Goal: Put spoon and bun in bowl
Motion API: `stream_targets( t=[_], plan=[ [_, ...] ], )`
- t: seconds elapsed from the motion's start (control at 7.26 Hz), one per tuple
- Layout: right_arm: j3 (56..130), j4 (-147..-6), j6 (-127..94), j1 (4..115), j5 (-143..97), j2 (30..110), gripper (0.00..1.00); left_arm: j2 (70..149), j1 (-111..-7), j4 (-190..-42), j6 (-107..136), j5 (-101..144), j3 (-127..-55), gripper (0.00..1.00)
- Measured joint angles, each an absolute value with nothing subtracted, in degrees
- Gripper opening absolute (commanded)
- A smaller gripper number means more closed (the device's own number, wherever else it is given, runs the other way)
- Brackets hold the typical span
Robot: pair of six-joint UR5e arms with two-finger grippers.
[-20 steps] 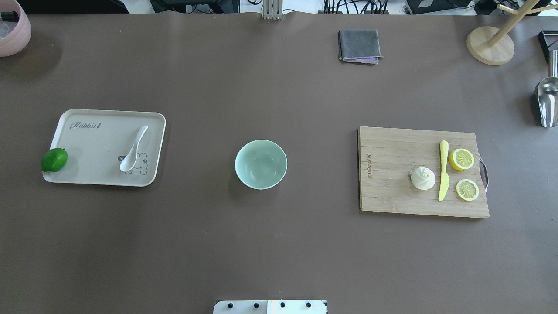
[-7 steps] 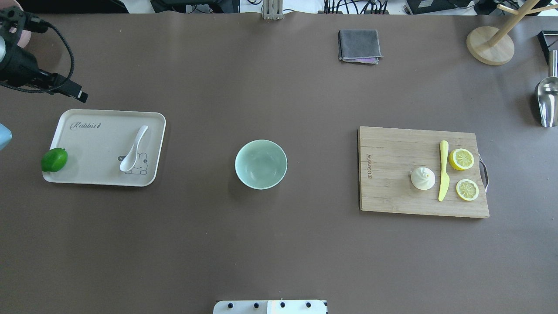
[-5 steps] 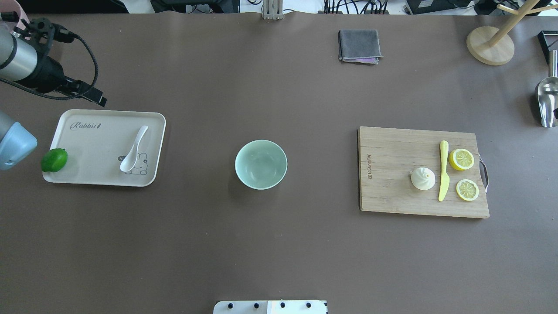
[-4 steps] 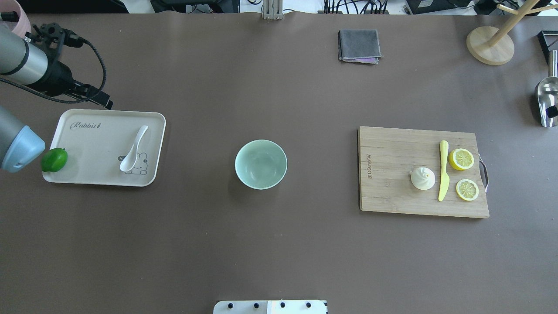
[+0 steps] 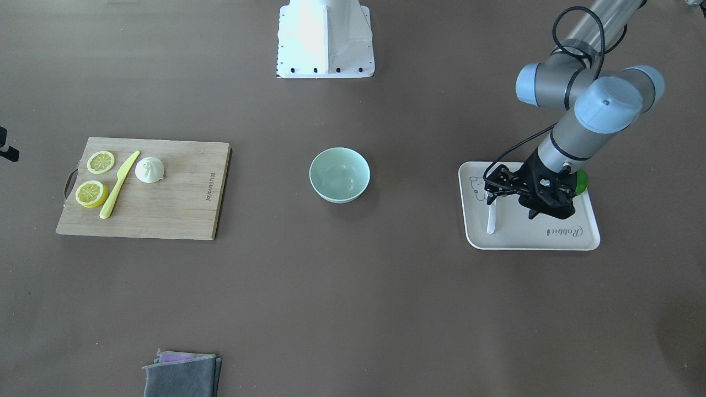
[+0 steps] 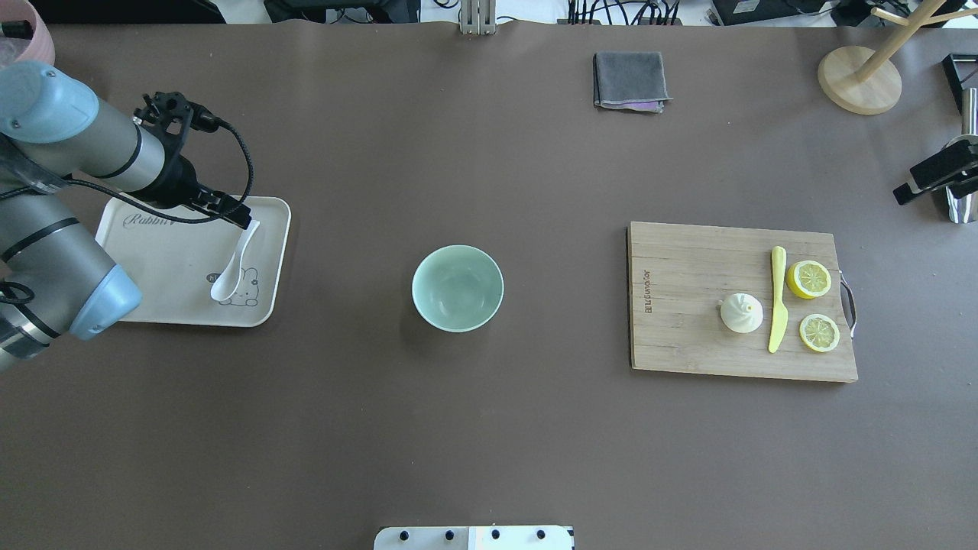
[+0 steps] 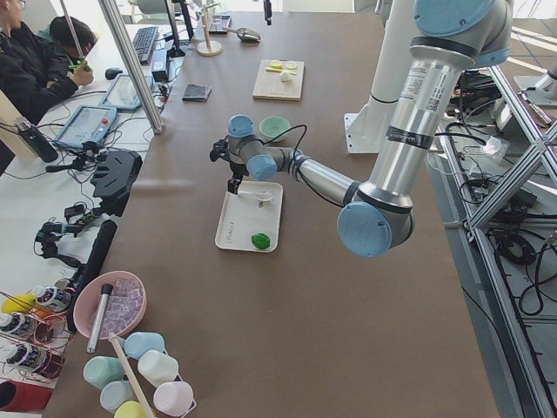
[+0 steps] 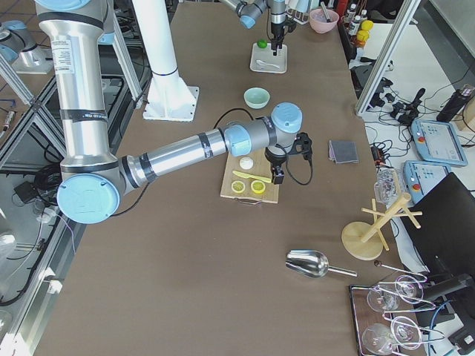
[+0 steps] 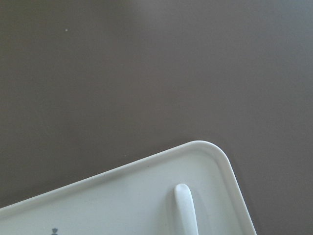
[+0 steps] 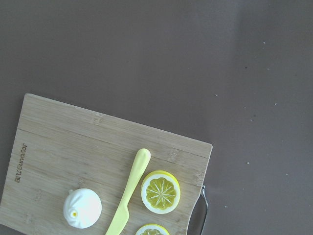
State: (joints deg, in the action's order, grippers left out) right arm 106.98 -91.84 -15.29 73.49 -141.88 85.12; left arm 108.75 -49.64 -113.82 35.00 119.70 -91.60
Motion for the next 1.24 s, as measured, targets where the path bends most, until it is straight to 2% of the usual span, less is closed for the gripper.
stream_targets(
  t=[0.41,0.83,0.96,1.24],
  plan=[
    [107.0,-91.8,-16.6,71.5,-141.4,84.4,1.0,109.5,-47.2,-114.0,36.1,117.7,-89.3,0.85],
    [107.0,-91.8,-16.6,70.6,-140.7,84.4,1.0,109.5,-46.4,-114.0,36.1,117.6,-87.9,0.66],
    [107.0,-91.8,-16.6,70.5,-140.7,84.4,1.0,109.5,-46.1,-114.0,36.2,117.6,-87.7,0.52],
    [107.0,-91.8,-16.7,70.5,-140.9,84.4,1.0,109.5,-45.8,-114.0,37.0,117.6,-87.6,0.09]
  ],
)
